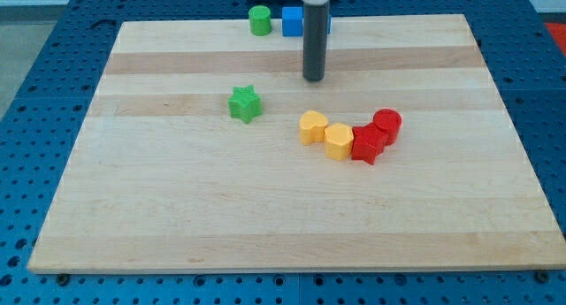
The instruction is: Slide the green star into the green circle
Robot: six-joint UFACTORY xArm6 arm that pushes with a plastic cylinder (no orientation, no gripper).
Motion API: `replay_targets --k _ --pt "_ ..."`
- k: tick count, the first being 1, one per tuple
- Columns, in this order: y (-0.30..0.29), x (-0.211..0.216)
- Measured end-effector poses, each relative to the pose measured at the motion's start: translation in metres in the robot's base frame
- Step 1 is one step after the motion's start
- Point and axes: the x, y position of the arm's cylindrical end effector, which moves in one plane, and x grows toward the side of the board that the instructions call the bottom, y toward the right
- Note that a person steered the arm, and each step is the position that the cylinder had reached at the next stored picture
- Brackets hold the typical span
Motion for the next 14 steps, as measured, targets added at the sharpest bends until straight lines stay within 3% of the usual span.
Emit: replay_targets --k 2,3,5,6,7,8,11,13,14 --pt "-0.041 0.091" --pt "-0.085 0.095" --pt "-0.082 -0.001" --pt "-0.072 -0.009" --pt "-0.088 0.025" --pt "-0.138 0.033" --pt "-0.141 -0.096" --pt "-0.165 -0.007" --pt "-0.136 0.005"
